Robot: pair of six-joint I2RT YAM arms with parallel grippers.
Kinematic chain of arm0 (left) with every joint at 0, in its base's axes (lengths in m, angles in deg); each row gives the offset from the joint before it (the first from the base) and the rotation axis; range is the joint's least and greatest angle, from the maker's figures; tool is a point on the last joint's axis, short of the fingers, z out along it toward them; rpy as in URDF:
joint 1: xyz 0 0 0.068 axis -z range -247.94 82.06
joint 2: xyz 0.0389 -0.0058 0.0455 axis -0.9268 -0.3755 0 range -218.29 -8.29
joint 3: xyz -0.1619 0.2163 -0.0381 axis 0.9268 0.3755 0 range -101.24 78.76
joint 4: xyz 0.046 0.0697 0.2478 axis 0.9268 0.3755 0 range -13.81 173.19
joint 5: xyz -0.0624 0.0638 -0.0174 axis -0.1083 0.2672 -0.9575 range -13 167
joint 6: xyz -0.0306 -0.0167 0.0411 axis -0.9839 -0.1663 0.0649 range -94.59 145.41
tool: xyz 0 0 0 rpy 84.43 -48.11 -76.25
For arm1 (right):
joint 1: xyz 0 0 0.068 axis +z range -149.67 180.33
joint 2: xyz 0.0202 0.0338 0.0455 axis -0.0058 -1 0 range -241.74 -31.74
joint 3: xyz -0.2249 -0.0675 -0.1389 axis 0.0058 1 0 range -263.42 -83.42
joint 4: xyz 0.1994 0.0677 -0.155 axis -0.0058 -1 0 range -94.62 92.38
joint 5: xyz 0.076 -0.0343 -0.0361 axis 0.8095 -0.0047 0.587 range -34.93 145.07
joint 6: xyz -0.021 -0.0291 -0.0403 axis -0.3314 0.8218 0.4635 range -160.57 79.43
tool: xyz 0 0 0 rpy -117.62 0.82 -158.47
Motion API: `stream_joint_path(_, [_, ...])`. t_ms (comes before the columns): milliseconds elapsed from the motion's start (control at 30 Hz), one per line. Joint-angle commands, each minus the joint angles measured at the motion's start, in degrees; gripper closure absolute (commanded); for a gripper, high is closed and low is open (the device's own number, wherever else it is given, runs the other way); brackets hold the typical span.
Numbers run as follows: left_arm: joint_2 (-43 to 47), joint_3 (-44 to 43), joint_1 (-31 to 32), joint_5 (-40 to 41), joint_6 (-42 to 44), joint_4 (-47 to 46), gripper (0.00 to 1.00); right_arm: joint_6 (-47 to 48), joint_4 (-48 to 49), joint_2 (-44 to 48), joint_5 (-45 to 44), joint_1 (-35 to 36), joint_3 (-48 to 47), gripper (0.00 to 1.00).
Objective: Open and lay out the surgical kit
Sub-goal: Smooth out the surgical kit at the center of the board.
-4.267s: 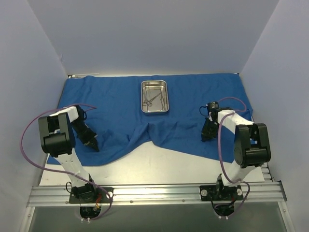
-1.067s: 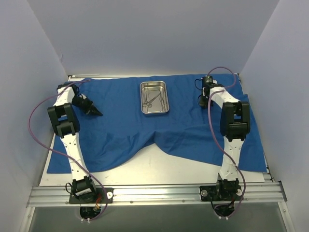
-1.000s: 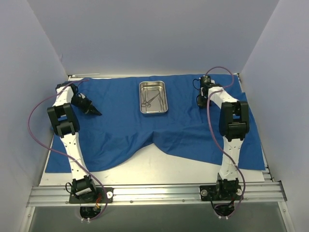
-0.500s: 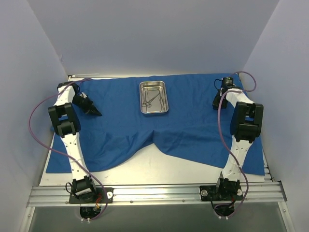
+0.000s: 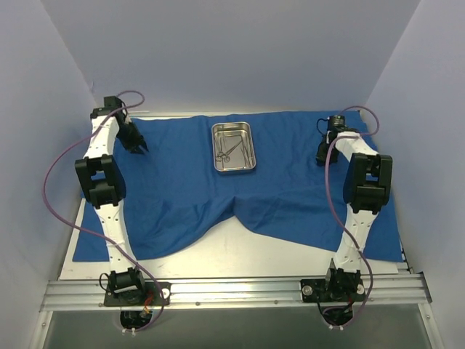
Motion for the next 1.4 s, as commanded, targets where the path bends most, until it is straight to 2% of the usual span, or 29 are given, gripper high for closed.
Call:
stream_joint_path(0, [3.51,-5.89,-3.19,4.3,1.09,-11.4,0.67,0.25,-7.67,4.04,4.94,4.59,-0.18,1.0])
stream_joint_path(67, [1.05,-12.62,-4.25,3.07,1.7,-11.41,0.69,0.16,-8.28,4.13,7.66,5.21,-3.16,1.0])
stream_joint_path(200, [-3.44,-18.55,-5.22,4.98,5.65,-13.6,0.74,1.04,-7.32,5.0,10.74,8.28,-5.46,1.0])
stream_joint_path(333, [-1.78,-12.6,-5.83,10.61,9.07,-24.64,0.76,0.42,-3.73,6.15,12.59,8.29,-3.53,1.0])
stream_joint_path(400, [-2.3,-10.92,-5.75,11.94,10.75,-26.87,0.79,-0.19,-2.05,6.06,14.6,8.2,-1.95,1.0])
stream_joint_path(533, [-8.18,-17.74,-6.18,11.85,12.96,-22.94,0.98,-1.51,1.11,5.62,16.19,8.2,-0.72,1.0])
stream_joint_path(667, [-14.95,-25.13,-7.77,8.87,9.97,-20.2,0.98,-2.74,2.7,5.18,16.98,8.29,0.51,1.0])
stream_joint_path(833, [-18.21,-23.66,-9.17,6.32,10.15,-20.64,0.98,-3.18,4.02,4.3,17.6,8.46,0.96,1.0])
stream_joint_path(900, [-21.11,-28.48,-9.79,4.21,9.18,-18.27,0.98,-3.01,4.11,3.43,17.51,8.38,1.04,1.0])
stream_joint_path(1167, [-26.3,-32.88,-14.26,4.03,2.94,-6.94,0.98,-4.85,2.09,-1.31,17.6,8.29,-1.5,1.0])
stream_joint_path(1267, [-27.35,-32.71,-15.85,2.55,1.18,-5.35,0.98,-6.95,1.56,-3.25,18.13,8.2,-1.68,1.0])
stream_joint_path(1367, [-27.62,-34.2,-16.12,2.62,3.02,-4.91,0.98,-9.76,0.51,-5.97,17.25,7.24,-1.15,1.0])
